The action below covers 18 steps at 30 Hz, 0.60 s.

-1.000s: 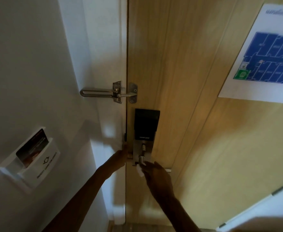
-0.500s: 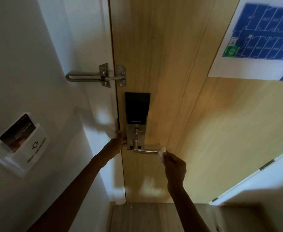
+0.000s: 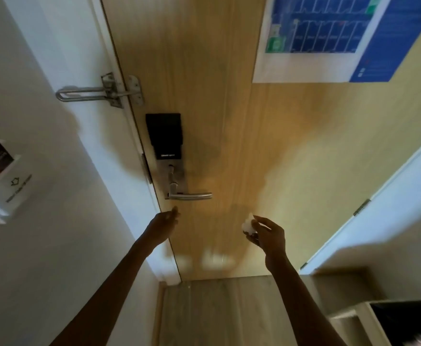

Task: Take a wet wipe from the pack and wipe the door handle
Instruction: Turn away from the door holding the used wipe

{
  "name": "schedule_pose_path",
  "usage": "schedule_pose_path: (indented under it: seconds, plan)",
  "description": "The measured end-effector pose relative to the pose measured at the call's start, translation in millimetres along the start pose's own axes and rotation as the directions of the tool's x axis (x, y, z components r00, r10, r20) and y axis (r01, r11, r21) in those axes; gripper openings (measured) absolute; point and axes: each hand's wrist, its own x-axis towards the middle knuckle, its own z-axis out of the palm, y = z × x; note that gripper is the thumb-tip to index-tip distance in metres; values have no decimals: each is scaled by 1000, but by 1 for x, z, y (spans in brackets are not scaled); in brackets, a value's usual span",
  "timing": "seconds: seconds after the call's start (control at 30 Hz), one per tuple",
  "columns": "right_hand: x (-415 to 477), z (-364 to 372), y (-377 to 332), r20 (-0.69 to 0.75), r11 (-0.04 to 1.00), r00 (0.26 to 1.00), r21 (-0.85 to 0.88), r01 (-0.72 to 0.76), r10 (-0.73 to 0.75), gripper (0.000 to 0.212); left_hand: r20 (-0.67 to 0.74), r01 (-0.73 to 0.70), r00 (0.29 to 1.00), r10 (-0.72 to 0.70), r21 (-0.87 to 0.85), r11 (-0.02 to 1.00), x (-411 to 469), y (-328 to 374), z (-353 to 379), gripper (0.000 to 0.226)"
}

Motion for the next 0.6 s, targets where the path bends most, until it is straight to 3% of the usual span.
schedule_pose_path:
  seconds: [0.13,0.33,0.6]
  plan:
    - [-12,-77,9,-80,998,996,43,-39,43,16,140,-44,990,25,135,990,-24,15,80,41]
    - [-50,-205,31,-279,997,958,53,-48,61,16,331,-125,943,20,301,945,-66,39,217,58]
    - [-125,-369,85,-594,991,794,88,-97,131,10,604,-404,795,60,453,794,-142,66,375,50]
